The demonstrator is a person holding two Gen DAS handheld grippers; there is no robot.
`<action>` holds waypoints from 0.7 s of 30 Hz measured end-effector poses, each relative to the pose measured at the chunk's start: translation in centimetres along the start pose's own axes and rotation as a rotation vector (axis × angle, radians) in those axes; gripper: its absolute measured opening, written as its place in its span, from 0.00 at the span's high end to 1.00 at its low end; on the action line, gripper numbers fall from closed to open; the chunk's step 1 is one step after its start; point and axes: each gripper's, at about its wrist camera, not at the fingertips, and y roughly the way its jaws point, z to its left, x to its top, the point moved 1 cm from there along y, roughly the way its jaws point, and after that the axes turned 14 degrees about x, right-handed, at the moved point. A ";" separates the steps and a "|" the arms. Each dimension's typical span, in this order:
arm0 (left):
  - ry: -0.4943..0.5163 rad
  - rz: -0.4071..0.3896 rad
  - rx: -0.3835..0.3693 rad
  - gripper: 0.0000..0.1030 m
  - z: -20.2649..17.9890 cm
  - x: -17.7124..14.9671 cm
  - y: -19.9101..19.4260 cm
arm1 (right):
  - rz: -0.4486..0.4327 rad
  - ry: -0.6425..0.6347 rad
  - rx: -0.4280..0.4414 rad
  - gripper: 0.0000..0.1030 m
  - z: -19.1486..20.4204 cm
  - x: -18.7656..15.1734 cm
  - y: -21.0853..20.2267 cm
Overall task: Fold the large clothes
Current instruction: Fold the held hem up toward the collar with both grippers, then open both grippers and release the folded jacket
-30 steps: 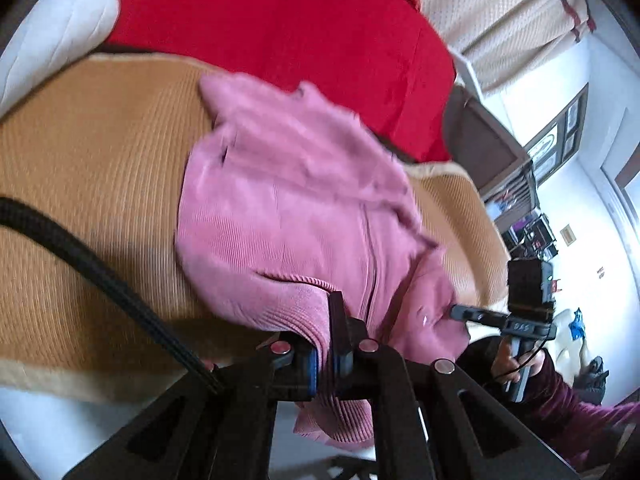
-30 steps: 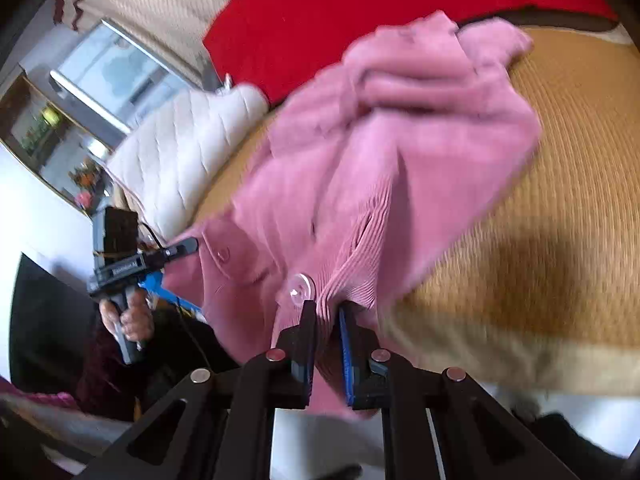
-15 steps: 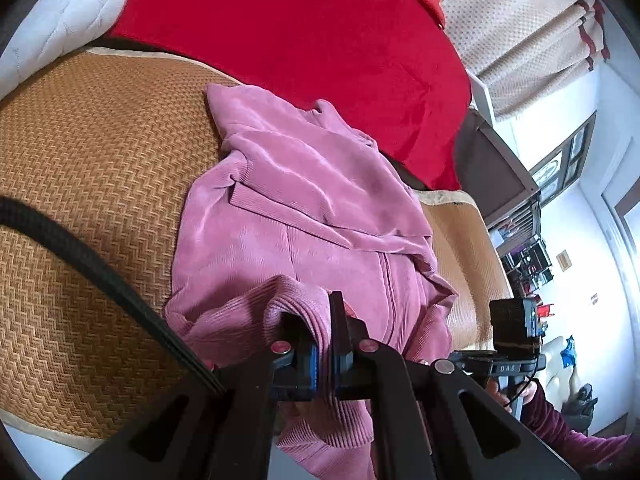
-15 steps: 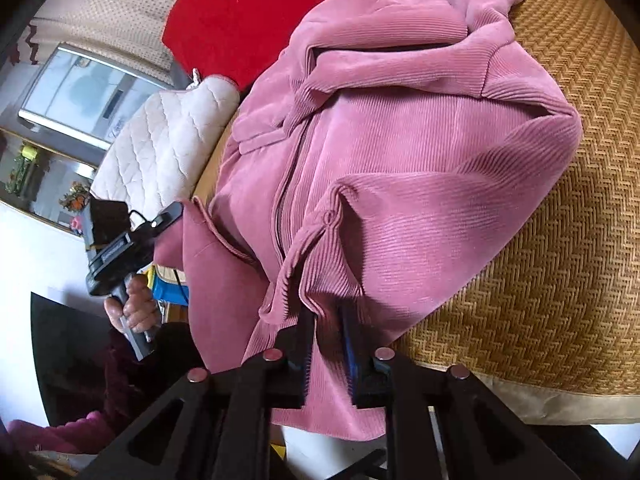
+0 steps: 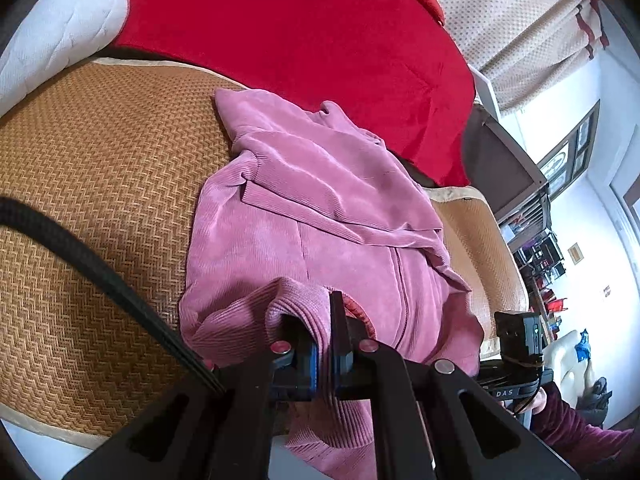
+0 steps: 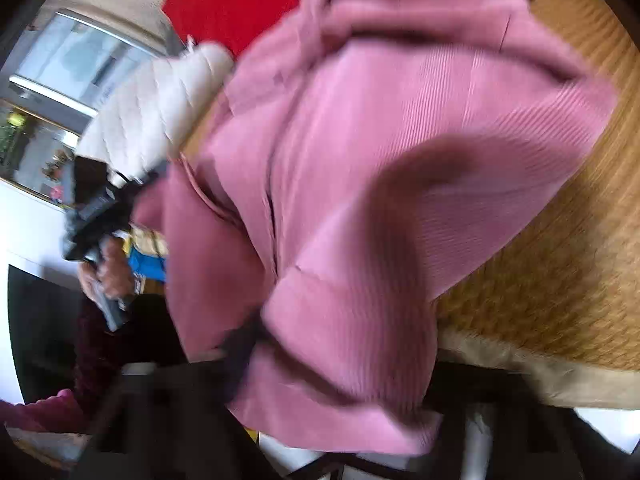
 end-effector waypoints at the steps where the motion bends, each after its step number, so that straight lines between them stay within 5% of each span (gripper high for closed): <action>1: 0.000 -0.001 -0.005 0.95 0.0 0.1 -0.2 | -0.006 -0.001 0.005 0.74 0.3 0.1 -0.1; 6: -0.026 -0.016 -0.061 0.95 -0.4 2.2 -1.8 | -0.160 -0.078 0.100 0.85 3.5 2.5 -4.9; 13: -0.035 -0.168 -0.022 0.93 -1.7 14.2 -4.8 | -0.534 -0.033 0.159 0.89 1.2 12.2 -12.9; 16: -0.060 -0.175 0.049 0.87 -1.1 19.5 -1.3 | -0.696 0.152 0.250 0.84 -4.4 17.3 -15.1; 19: -0.159 -0.086 0.161 0.85 0.8 21.3 4.7 | -0.691 0.341 0.299 0.76 -10.3 20.8 -14.4; 21: -0.242 -0.009 0.167 0.73 2.1 20.7 8.4 | -0.688 0.450 0.323 0.76 -13.8 21.3 -13.4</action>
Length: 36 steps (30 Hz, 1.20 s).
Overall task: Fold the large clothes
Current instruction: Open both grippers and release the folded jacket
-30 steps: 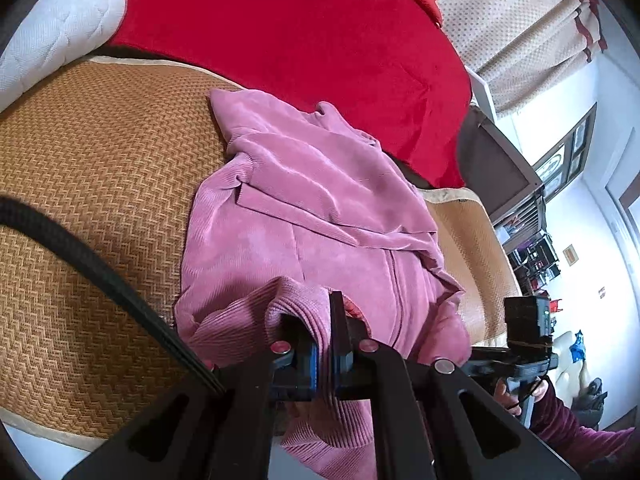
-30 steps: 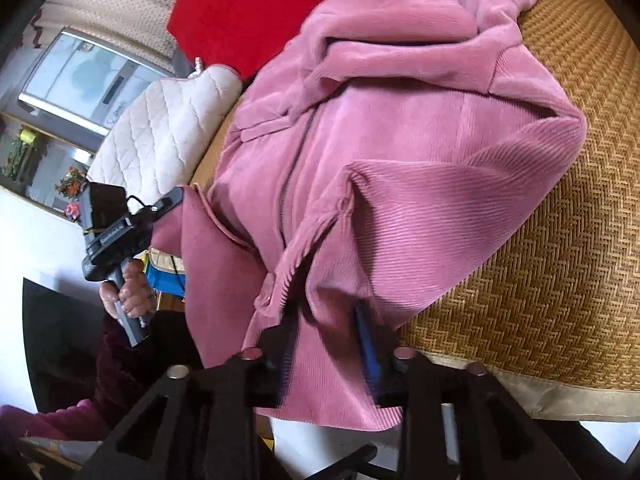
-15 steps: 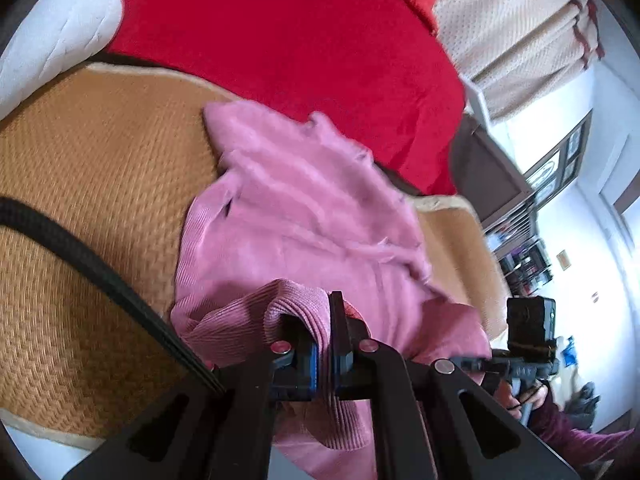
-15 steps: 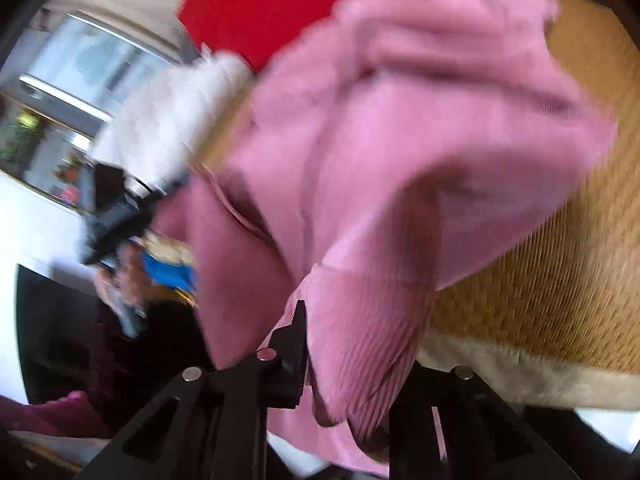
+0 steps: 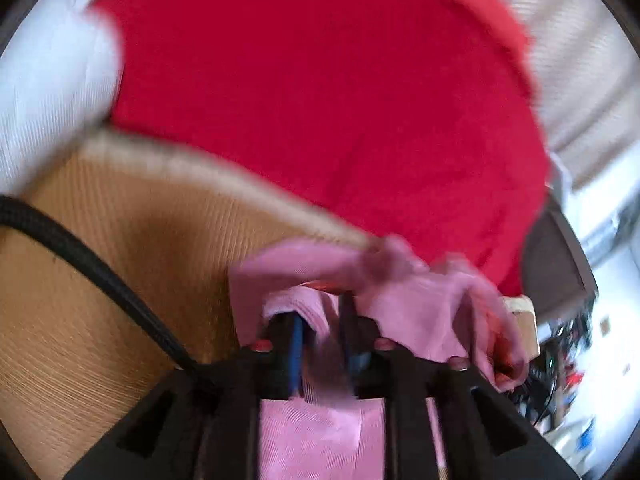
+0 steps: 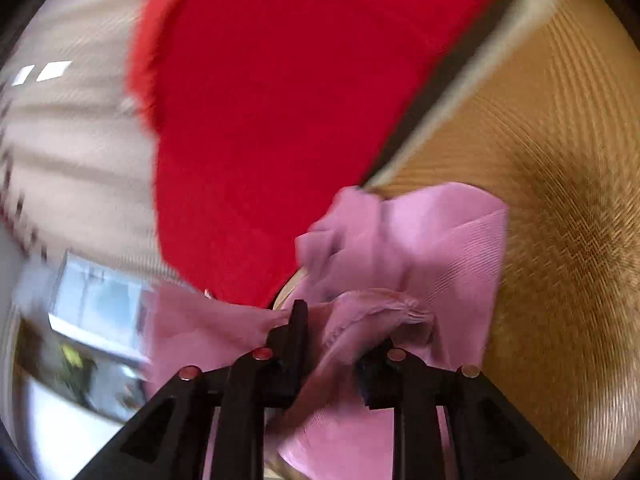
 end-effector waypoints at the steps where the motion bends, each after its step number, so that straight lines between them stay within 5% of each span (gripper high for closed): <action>1: -0.035 0.018 -0.002 0.68 0.4 -0.6 1.5 | -0.013 0.014 -0.019 0.76 -0.8 0.2 0.1; 4: -0.088 -0.052 0.049 0.66 1.1 -1.4 2.4 | -0.012 -0.109 -0.110 0.76 0.5 -0.2 0.9; 6: -0.074 -0.143 0.019 0.63 0.6 -0.7 0.3 | -0.039 -0.249 -0.133 0.73 2.9 -1.0 1.0; 8: -0.051 -0.337 0.043 0.26 0.1 -0.9 -3.1 | -0.065 -0.382 -0.135 0.73 4.9 -1.7 0.5; 10: -0.051 -0.505 0.149 0.15 -0.1 -1.7 -5.6 | -0.098 -0.487 -0.125 0.73 6.8 -2.6 0.3; 13: 0.015 -0.406 0.151 0.15 -0.9 -1.9 -4.3 | -0.061 -0.616 -0.070 0.73 8.9 -4.4 0.2; 16: 0.073 -0.320 0.197 0.15 -2.0 -2.5 -2.4 | 0.121 -0.676 -0.014 0.73 10.0 -6.9 2.1; 19: 0.121 -0.234 0.249 0.15 -2.8 -3.2 -0.3 | 0.273 -0.665 -0.149 0.73 8.2 -7.9 6.0; 22: 0.161 -0.172 0.284 0.15 -3.2 -3.9 1.5 | 0.185 -0.633 -0.287 0.73 6.7 -5.6 7.6; 24: 0.194 -0.152 0.358 0.15 -3.0 -4.0 3.2 | 0.018 -0.512 -0.384 0.75 4.7 -2.1 6.1; 26: 0.191 -0.138 0.438 0.15 -2.5 -3.8 4.3 | -0.136 -0.394 -0.368 0.75 3.2 0.6 3.6; 28: 0.156 -0.152 0.431 0.15 -2.0 -3.5 3.8 | -0.251 -0.335 -0.347 0.73 3.1 1.6 1.3; 31: 0.125 -0.217 0.425 0.15 -1.6 -3.4 1.6 | -0.234 -0.473 -0.351 0.73 5.6 0.3 1.0; 36: 0.097 -0.288 0.435 0.15 -1.3 -5.3 -2.8 | -0.048 -0.638 -0.308 0.73 8.4 -5.0 4.0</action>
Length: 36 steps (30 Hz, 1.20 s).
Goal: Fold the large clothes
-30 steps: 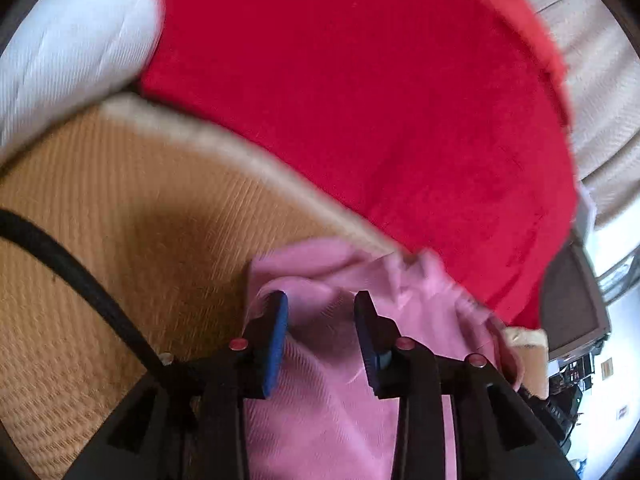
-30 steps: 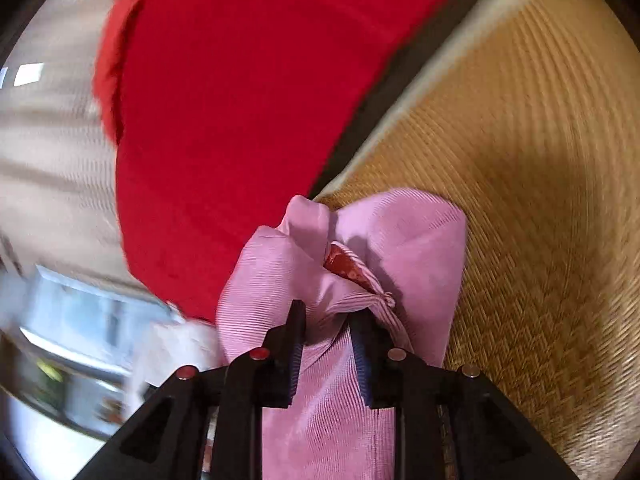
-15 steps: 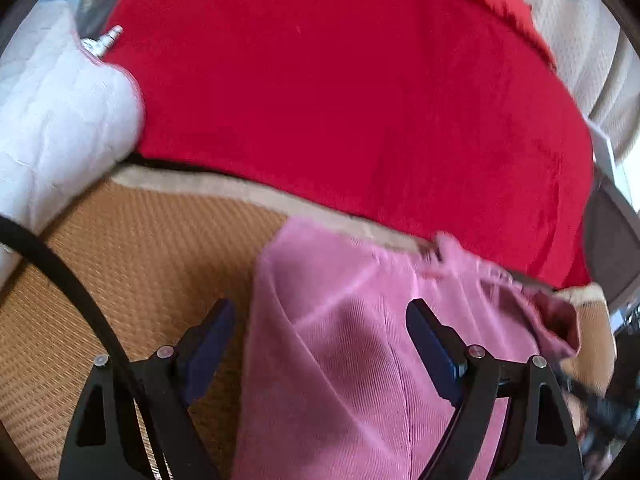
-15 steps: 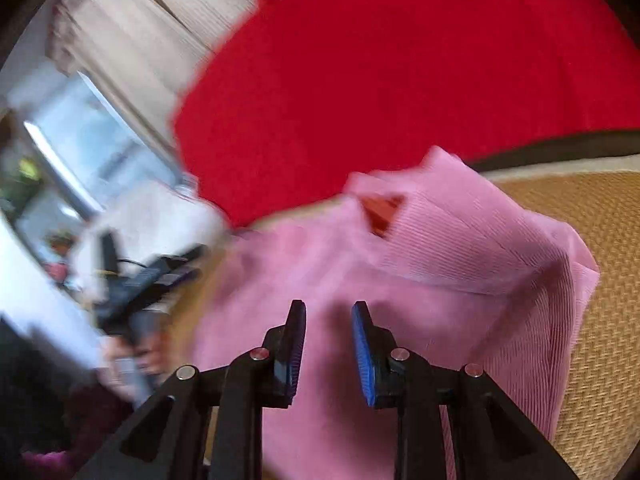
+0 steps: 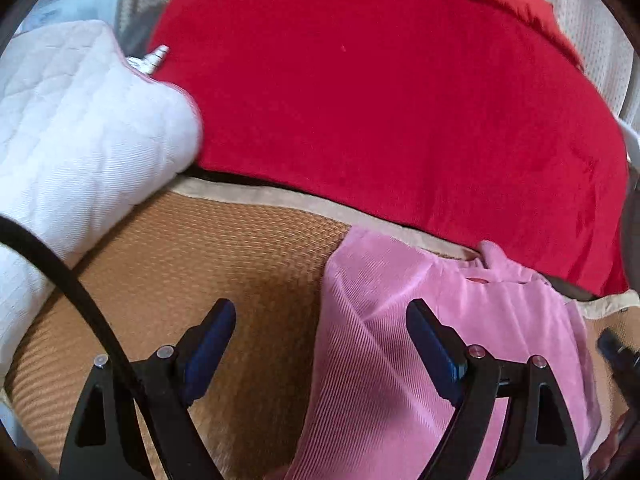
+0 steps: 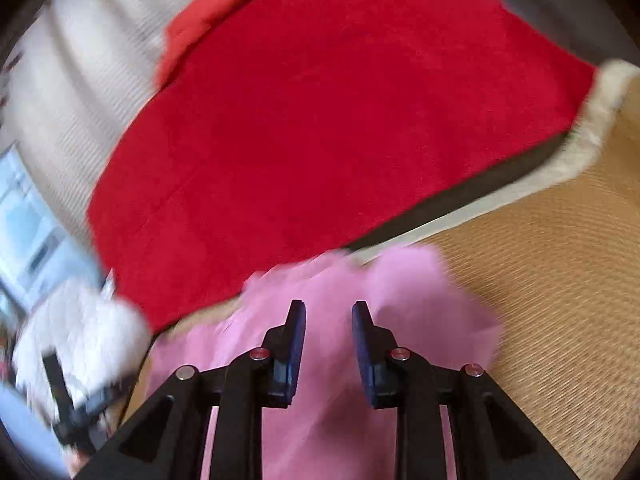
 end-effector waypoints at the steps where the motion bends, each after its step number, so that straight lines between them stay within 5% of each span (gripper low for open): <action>1: -0.005 -0.008 0.010 0.15 0.6 -0.5 -1.0 | 0.026 -0.018 0.018 0.73 0.9 -0.6 0.2; 8: -0.118 -0.009 0.039 0.15 5.1 -5.1 -4.3 | 0.184 -0.081 0.166 0.73 6.9 -5.4 2.0; 12: -0.214 0.054 -0.046 0.16 7.3 -7.9 -4.7 | 0.206 -0.115 0.210 0.73 9.3 -7.4 1.8; 14: -0.241 0.071 -0.092 0.27 7.6 -8.7 -4.6 | 0.191 -0.125 0.207 0.73 10.2 -8.3 2.0; 19: -0.212 0.150 -0.093 0.29 6.2 -9.7 -3.2 | 0.241 -0.071 0.131 0.78 8.5 -8.8 5.1; 23: -0.280 0.305 -0.218 0.28 5.2 -10.7 -0.8 | 0.284 -0.016 0.154 0.81 6.9 -8.9 5.3; 27: -0.358 0.353 -0.349 0.27 3.9 -10.9 0.4 | 0.228 -0.013 0.217 0.79 7.2 -8.5 3.8; 31: -0.387 0.308 -0.355 0.27 2.3 -10.2 0.6 | 0.154 -0.038 0.255 0.77 8.1 -7.7 3.1; 33: -0.383 0.275 -0.350 0.28 1.5 -9.8 1.0 | 0.208 0.000 0.203 0.81 7.2 -7.9 4.5; 36: -0.368 0.213 -0.313 0.55 0.4 -9.3 1.3 | 0.256 0.084 0.170 0.97 5.1 -8.5 6.1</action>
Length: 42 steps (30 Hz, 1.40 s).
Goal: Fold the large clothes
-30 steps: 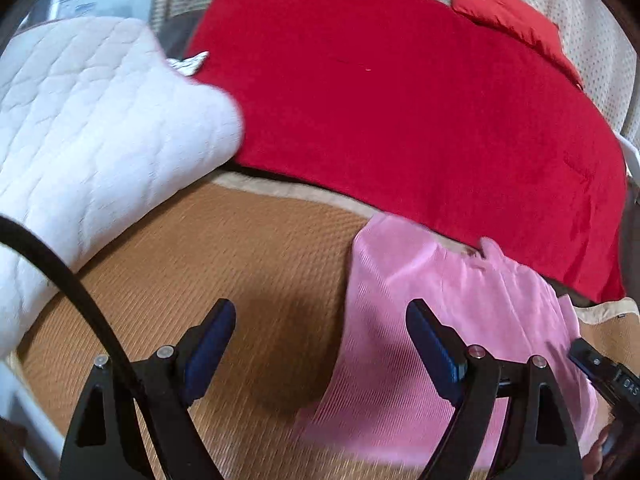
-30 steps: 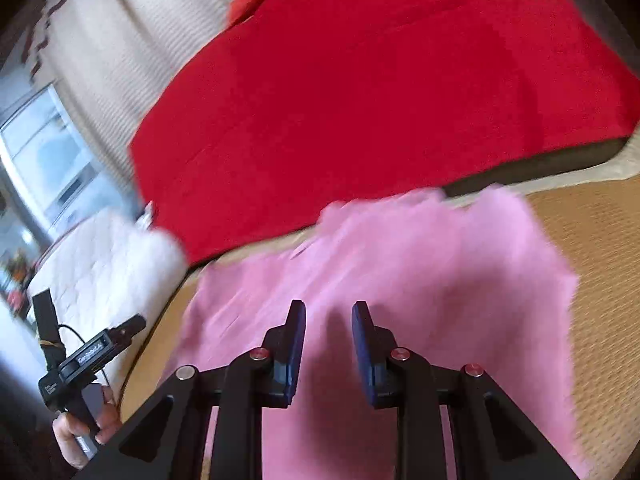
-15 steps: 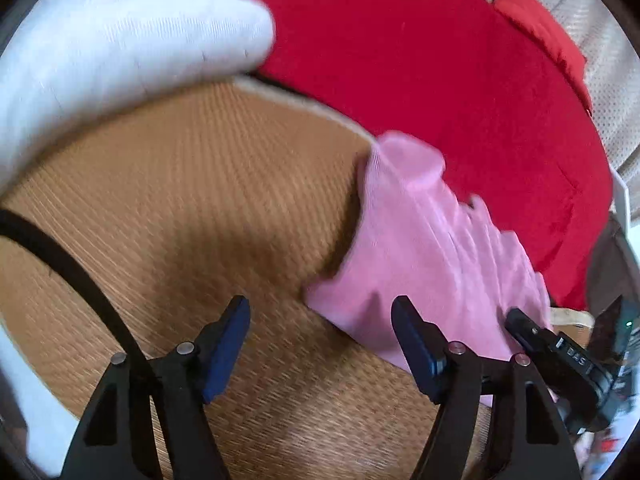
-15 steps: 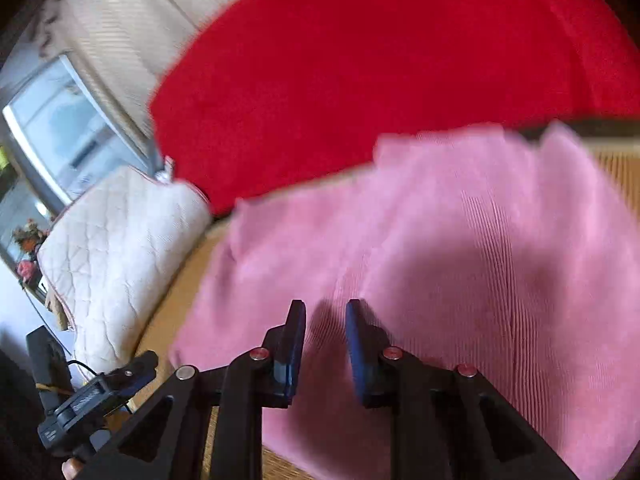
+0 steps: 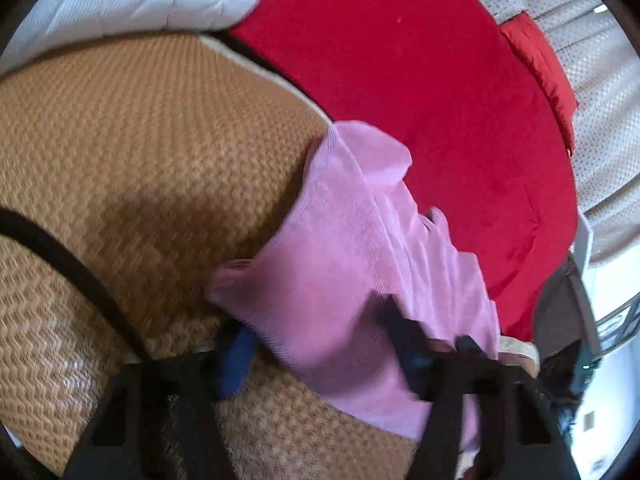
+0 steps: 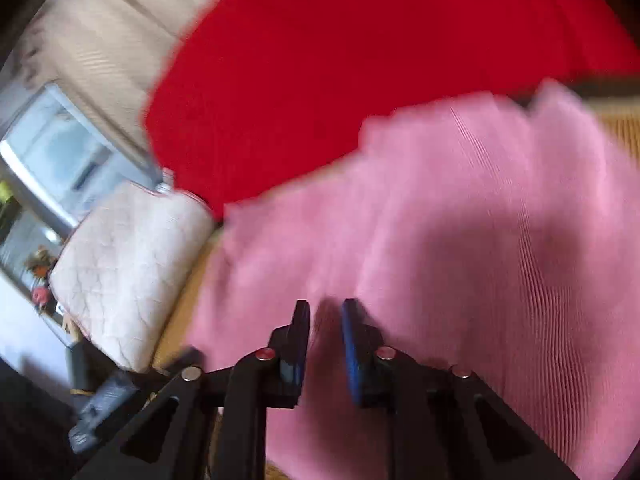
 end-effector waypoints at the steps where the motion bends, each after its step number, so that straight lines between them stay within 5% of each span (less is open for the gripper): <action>1: 0.017 -0.014 0.012 0.56 -0.6 0.1 0.3 | 0.007 0.010 0.011 0.97 -0.1 0.2 0.0; 4: 0.019 -0.035 0.014 0.56 -1.1 0.2 1.0 | 0.019 0.007 0.026 0.97 -0.4 0.0 0.0; 9: -0.004 -0.030 -0.007 0.32 -1.7 0.5 2.3 | 0.014 -0.066 0.015 0.97 0.1 -0.7 0.0; 12: 0.013 -0.044 -0.003 0.39 -2.4 0.8 3.2 | 0.017 -0.076 0.019 0.97 0.3 -0.7 0.0; 13: 0.024 -0.057 0.013 0.58 -2.7 0.8 3.4 | 0.018 -0.082 0.019 0.97 0.2 -0.7 -0.2; 14: 0.040 -0.066 0.026 0.66 -3.1 0.8 3.8 | 0.020 -0.089 0.019 0.97 0.3 -0.8 -0.2; 17: 0.051 -0.093 0.024 0.72 -4.0 0.9 4.1 | 0.039 -0.088 0.033 0.97 0.6 -0.6 -0.6; 22: 0.093 -0.142 0.039 0.75 -5.1 1.0 3.3 | -0.047 -0.142 0.008 0.90 1.4 -0.3 -3.4; 24: 0.097 -0.151 0.048 0.76 -5.5 1.1 3.6 | -0.015 -0.111 -0.028 0.92 0.1 -0.2 -2.9; 31: 0.108 -0.175 0.032 0.80 -4.4 0.9 1.7 | 0.036 0.034 0.066 0.92 -2.5 -0.2 -2.3; 42: 0.124 -0.198 0.030 0.78 -0.9 0.2 -1.5 | 0.202 0.049 0.091 0.92 -0.6 -2.1 -0.1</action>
